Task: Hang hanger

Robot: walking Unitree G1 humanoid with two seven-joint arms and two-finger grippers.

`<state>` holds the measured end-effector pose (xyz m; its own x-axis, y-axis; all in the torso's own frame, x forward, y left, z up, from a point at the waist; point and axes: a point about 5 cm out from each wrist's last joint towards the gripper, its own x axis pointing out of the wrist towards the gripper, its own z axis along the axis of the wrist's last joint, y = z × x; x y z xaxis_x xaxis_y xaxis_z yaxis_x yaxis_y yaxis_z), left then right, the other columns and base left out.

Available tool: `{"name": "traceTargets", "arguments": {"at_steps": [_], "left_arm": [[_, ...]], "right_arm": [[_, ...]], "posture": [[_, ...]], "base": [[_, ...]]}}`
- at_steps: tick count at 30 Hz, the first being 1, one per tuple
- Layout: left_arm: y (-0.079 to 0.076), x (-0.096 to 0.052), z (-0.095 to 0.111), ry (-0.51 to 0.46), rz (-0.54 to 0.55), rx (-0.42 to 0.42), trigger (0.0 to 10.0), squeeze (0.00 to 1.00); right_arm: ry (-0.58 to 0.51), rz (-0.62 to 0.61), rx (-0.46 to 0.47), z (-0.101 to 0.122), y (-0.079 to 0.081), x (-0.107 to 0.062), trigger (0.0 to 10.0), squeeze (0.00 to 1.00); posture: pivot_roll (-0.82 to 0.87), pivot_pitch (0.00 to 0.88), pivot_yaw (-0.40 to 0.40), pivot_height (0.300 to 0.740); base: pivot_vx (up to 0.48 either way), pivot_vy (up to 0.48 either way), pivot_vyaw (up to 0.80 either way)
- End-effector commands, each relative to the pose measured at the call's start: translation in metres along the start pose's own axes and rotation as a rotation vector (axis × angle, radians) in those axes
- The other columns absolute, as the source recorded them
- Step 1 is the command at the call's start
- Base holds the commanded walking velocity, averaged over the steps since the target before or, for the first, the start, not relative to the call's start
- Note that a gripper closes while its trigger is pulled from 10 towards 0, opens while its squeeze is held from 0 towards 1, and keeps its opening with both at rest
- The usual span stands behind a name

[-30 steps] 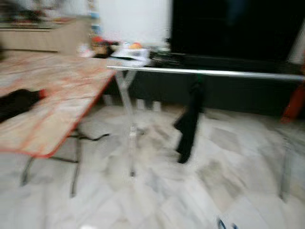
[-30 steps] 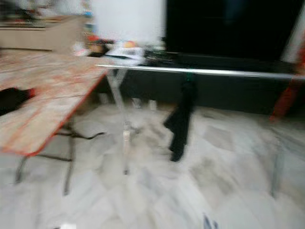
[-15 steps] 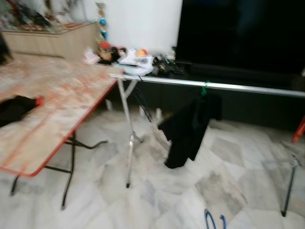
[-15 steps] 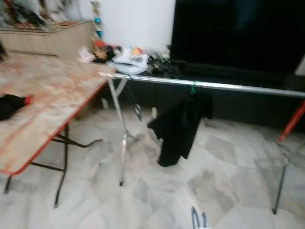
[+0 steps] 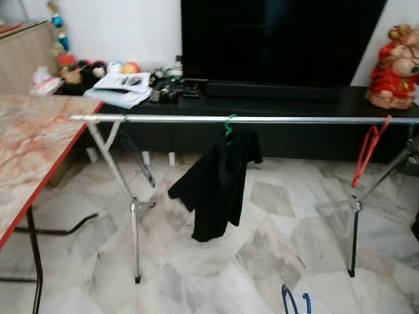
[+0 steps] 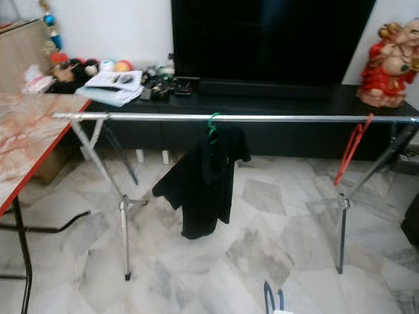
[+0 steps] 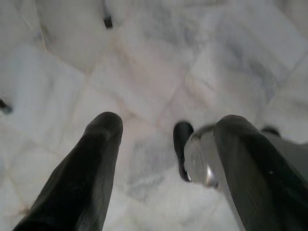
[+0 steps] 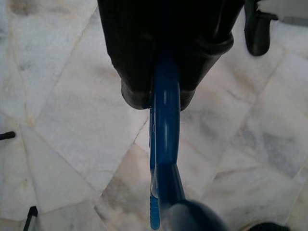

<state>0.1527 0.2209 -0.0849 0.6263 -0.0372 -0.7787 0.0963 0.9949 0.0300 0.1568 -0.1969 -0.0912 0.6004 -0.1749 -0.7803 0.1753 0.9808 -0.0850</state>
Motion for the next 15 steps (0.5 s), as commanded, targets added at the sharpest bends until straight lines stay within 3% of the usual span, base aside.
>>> {"name": "traceTargets", "arguments": {"at_steps": [1, 15], "left_arm": [[-0.0056, -0.0004, -0.0056, 0.017, -0.01, -0.013, 10.0, 0.0], [-0.0045, -0.0022, -0.013, 0.055, -0.002, -0.02, 10.0, 0.0]], "right_arm": [[0.011, -0.011, 0.008, -0.0042, -0.0043, -0.0012, 10.0, 0.0], [0.001, -0.011, 0.012, -0.0011, -0.0034, -0.0003, 10.0, 0.0]], "posture": [[0.15, 0.023, 0.004, 0.74], [0.15, 0.032, 0.004, 0.74]], "base": [[0.296, 0.0, 0.0], [0.296, 0.0, 0.0]]}}
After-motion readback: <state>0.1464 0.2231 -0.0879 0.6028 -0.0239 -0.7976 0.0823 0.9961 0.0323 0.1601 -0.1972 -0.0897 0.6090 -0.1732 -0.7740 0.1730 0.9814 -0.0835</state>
